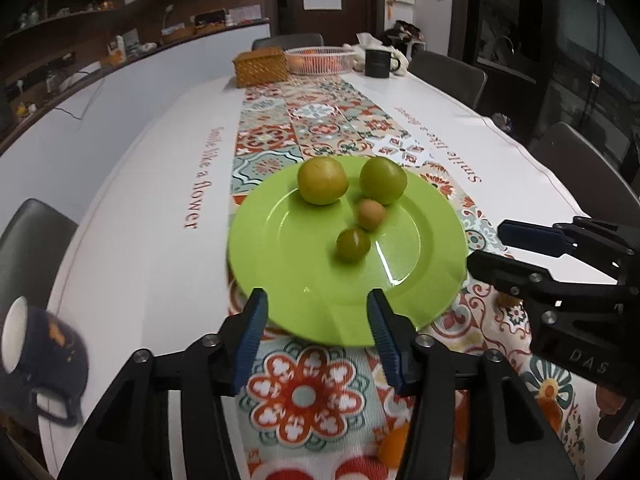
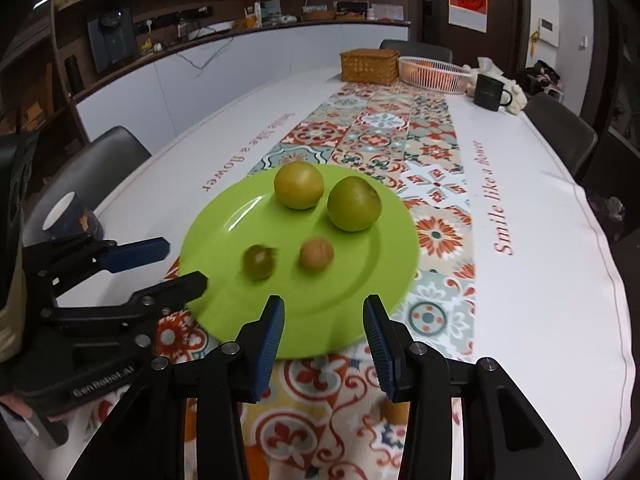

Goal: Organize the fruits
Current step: 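Carry both small fruits onto the green plate and release them, then grasp a green citrus with the left gripper while the right grasps an orange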

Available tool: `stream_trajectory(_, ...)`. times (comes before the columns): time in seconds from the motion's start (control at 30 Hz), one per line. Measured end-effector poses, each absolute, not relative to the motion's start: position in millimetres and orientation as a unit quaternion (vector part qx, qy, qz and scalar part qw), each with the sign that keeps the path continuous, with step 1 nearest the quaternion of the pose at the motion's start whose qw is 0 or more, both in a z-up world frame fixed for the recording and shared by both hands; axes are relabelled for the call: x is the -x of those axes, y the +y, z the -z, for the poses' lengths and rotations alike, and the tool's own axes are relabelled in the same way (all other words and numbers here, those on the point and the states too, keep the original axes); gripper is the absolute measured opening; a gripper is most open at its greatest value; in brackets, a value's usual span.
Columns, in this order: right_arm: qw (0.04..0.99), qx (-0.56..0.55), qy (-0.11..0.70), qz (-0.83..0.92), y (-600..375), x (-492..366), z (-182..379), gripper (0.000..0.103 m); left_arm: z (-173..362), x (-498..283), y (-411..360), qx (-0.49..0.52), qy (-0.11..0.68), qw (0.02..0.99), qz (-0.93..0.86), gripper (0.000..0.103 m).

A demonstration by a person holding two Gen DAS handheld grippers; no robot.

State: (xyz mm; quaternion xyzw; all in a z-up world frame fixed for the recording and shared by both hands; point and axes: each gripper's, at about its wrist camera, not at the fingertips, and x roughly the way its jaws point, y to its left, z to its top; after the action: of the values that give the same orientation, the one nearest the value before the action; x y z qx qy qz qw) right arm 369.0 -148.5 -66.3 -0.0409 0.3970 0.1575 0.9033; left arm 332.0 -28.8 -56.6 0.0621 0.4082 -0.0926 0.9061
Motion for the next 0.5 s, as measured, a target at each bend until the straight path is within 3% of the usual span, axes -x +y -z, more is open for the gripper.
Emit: stream_trajectory(0.5,0.933,0.038,0.324,-0.153,-169,-281,17,0.055,9,-241,-34,-0.053,0.351,0.930,0.098,0.066)
